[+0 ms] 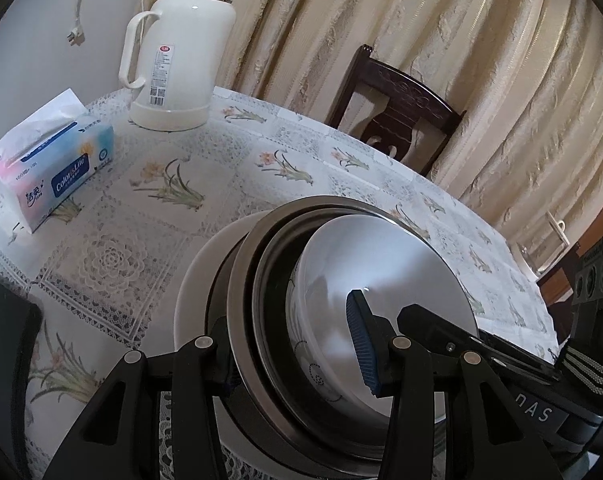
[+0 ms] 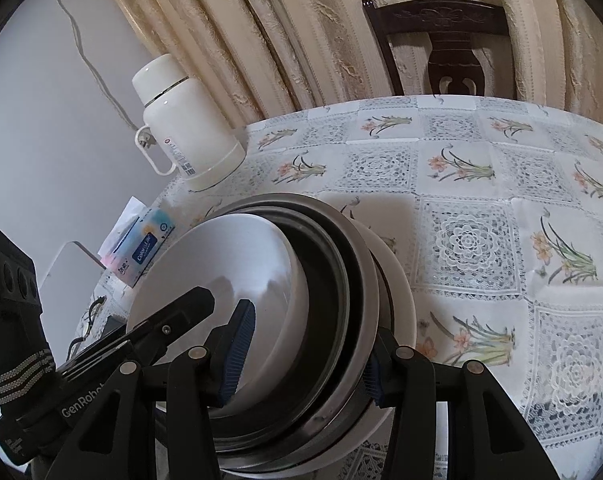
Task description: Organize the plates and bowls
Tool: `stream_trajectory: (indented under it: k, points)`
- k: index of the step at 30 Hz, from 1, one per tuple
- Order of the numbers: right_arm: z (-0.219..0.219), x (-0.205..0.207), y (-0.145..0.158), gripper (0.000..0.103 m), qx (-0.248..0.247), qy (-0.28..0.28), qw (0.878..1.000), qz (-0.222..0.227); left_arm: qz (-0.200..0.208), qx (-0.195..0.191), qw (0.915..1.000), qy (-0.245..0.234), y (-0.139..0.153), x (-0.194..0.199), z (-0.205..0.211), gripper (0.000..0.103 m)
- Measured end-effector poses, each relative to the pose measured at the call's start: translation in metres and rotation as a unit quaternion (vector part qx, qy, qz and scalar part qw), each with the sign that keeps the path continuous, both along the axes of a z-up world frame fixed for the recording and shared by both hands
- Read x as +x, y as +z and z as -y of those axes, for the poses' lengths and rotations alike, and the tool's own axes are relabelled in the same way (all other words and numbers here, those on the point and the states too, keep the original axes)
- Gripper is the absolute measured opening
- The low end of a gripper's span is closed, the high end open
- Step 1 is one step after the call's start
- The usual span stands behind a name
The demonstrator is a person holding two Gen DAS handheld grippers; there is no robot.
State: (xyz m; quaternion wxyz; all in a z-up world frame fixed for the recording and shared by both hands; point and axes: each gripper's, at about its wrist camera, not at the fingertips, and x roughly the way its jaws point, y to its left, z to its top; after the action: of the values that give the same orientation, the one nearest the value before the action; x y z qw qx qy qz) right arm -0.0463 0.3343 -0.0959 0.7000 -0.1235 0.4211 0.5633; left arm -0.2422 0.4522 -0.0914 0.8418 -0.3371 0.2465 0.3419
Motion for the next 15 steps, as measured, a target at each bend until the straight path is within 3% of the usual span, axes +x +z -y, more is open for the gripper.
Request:
stream_trajectory:
  k: [15]
  points:
    - [-0.0006, -0.0009, -0.0015, 0.051, 0.005, 0.001, 1.000, 0.001, -0.001, 0.003, 1.0000, 0.001, -0.0012, 0.0002, -0.0028, 0.046]
